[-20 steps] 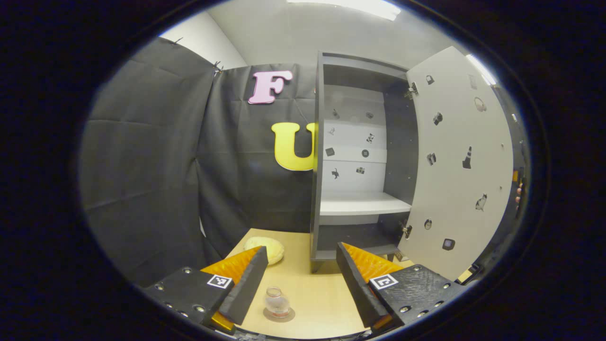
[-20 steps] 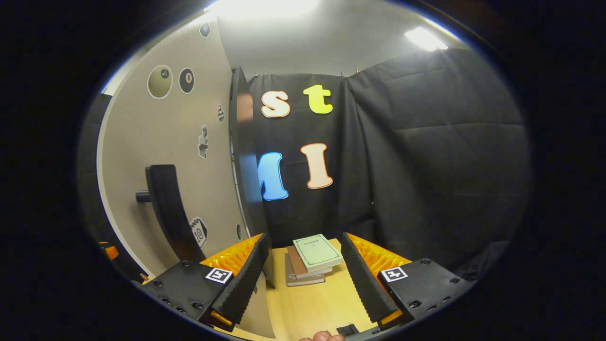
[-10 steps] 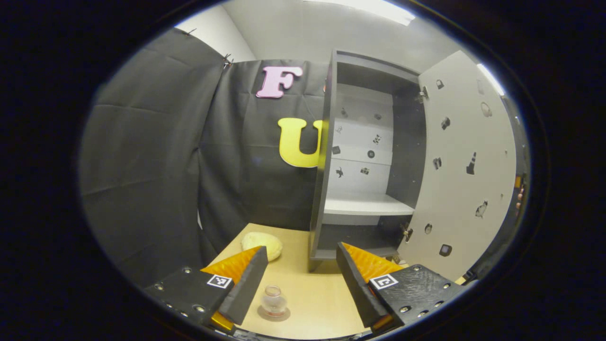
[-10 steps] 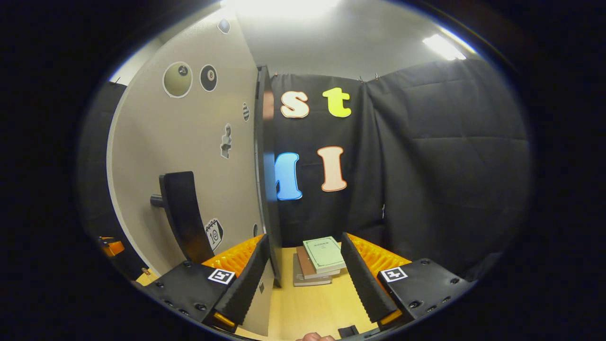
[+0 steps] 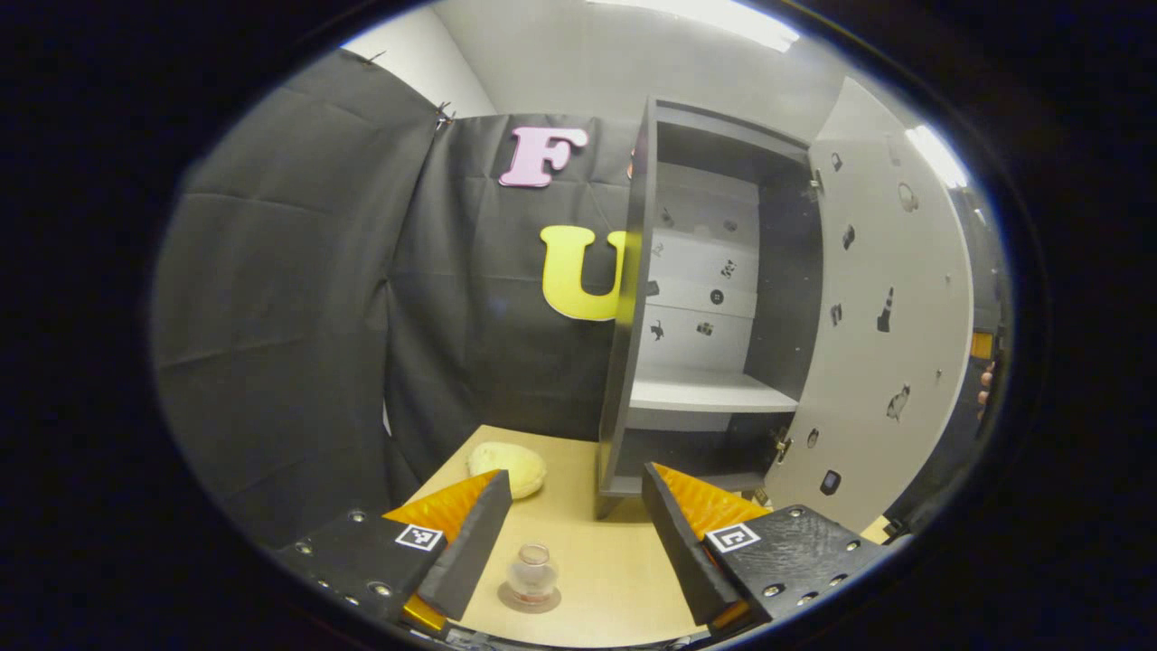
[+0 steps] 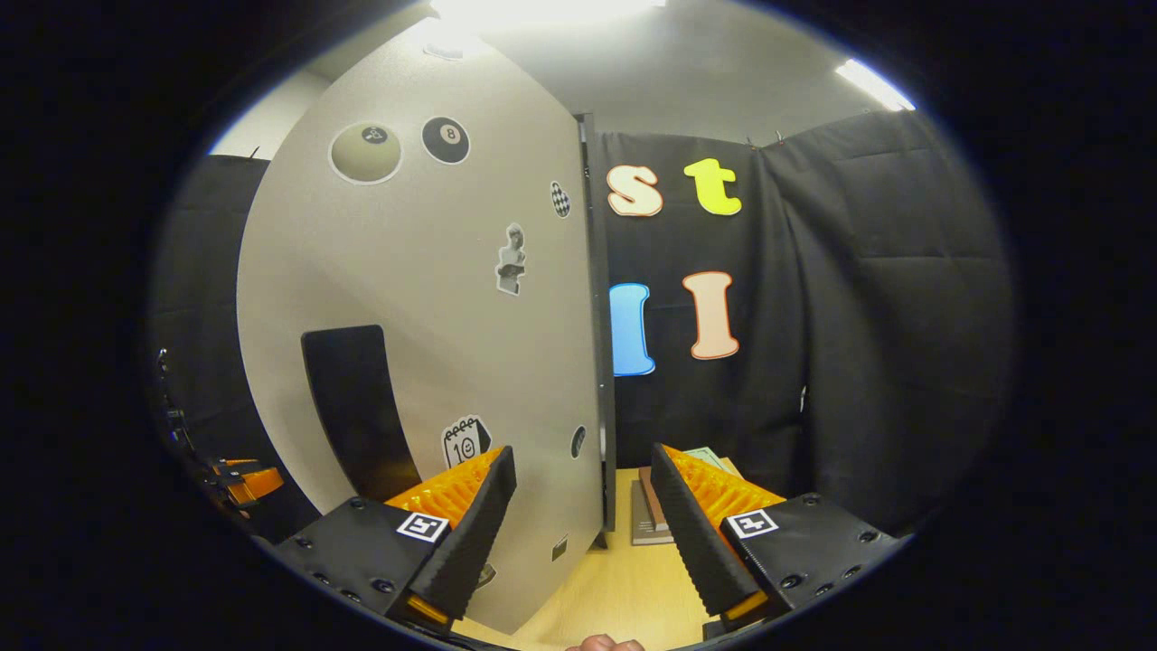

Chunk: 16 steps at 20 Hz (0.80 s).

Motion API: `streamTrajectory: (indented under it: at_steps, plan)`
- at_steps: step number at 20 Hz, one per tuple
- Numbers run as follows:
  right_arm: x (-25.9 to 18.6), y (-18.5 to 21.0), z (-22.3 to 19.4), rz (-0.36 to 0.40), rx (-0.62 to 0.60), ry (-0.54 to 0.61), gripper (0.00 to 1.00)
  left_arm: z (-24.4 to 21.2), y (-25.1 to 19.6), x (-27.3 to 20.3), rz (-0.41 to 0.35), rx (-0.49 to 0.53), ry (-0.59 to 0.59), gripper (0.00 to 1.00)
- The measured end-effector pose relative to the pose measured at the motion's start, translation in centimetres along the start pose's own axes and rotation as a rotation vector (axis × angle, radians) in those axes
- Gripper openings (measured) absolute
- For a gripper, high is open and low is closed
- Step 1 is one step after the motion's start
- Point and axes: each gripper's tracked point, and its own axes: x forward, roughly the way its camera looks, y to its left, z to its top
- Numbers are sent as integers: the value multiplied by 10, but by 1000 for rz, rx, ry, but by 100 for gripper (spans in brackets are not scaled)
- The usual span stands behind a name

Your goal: Open the cabinet door with the right hand, grasp the bottle in the cabinet with the left hand and place it on the coaster, then close the cabinet door with the right hand.

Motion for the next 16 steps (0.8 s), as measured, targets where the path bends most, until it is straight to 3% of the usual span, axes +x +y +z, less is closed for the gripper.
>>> streamTrajectory:
  at_steps: [11,12,16]
  plan:
    - [32,103,9,229,16,-9,92,15,32,-20,86,-17,-18,87]
    - [30,106,10,237,11,-14,98,11,28,-17,88,-14,-20,87]
    - [25,101,6,229,-22,-7,98,15,29,-20,79,15,-26,87]
